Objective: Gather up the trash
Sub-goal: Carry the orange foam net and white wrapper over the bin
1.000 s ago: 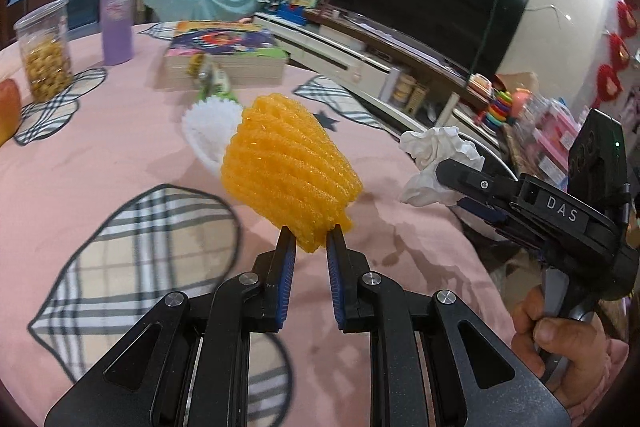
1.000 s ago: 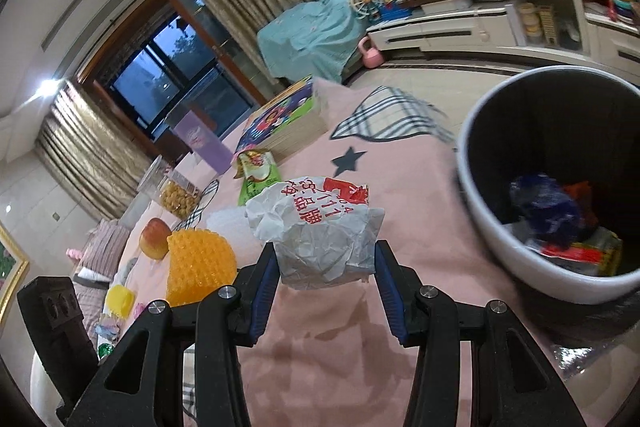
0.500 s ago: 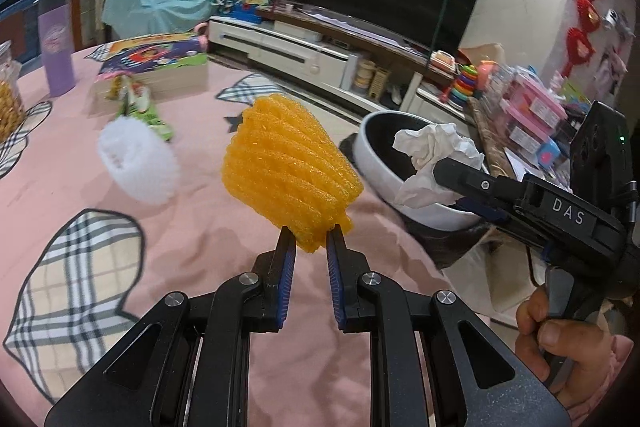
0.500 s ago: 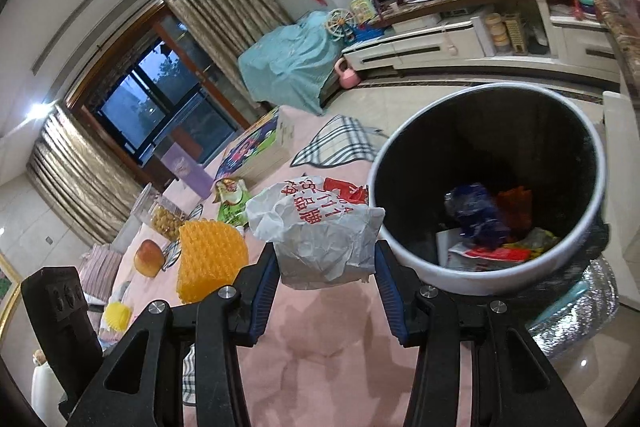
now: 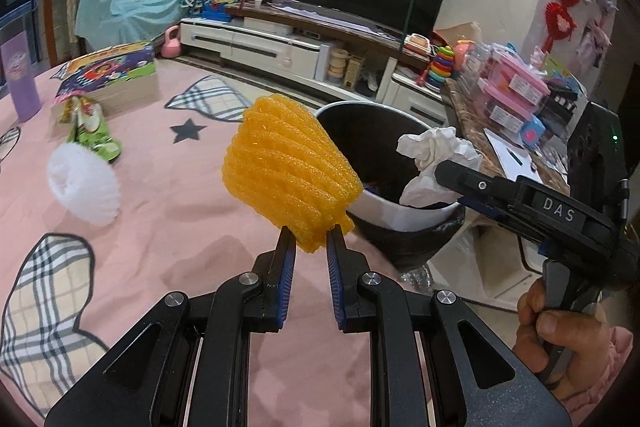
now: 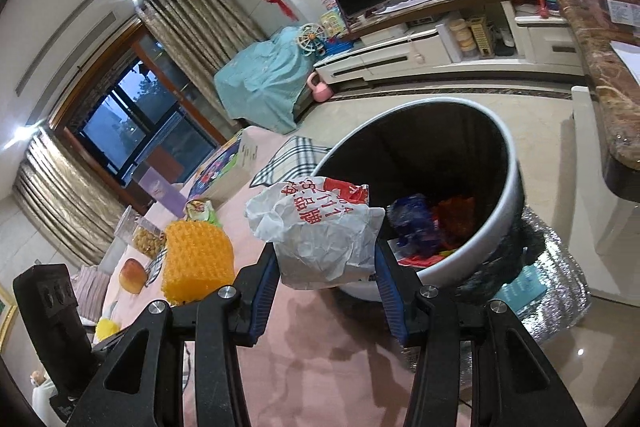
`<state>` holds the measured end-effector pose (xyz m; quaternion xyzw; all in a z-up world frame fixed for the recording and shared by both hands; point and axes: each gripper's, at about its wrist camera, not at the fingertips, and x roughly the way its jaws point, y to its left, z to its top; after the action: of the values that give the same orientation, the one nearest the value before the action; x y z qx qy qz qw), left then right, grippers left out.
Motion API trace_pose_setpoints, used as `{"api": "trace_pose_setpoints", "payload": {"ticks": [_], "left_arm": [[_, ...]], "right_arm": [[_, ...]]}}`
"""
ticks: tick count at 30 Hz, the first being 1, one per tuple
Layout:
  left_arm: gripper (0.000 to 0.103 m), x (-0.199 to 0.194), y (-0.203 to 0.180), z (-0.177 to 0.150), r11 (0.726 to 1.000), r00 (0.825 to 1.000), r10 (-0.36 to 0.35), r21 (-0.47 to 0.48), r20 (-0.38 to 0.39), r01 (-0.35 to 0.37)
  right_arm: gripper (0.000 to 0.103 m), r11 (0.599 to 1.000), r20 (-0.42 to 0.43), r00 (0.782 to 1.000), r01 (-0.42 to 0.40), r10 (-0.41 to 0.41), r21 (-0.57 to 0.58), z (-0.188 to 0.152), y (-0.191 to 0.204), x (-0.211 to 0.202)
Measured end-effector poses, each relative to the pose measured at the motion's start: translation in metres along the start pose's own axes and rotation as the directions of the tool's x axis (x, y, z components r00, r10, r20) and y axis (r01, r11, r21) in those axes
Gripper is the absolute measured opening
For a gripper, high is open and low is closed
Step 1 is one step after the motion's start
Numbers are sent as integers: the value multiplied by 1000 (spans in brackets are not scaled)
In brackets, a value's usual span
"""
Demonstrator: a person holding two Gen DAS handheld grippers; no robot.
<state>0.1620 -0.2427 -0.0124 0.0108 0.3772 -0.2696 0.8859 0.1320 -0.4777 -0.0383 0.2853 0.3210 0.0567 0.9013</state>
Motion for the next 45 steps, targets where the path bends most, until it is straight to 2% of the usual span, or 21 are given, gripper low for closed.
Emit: {"api": "trace_pose_setpoints", "payload": {"ticks": [20, 45], "left_arm": [[15, 34, -44, 30, 995, 999, -37, 87, -34, 40], [15, 67, -55, 46, 994, 995, -29, 106, -93, 39]], "right_arm": [[48, 996, 0, 996, 87, -87, -39, 22, -30, -8], [50, 992, -46, 992, 117, -119, -56, 43, -41, 15]]}}
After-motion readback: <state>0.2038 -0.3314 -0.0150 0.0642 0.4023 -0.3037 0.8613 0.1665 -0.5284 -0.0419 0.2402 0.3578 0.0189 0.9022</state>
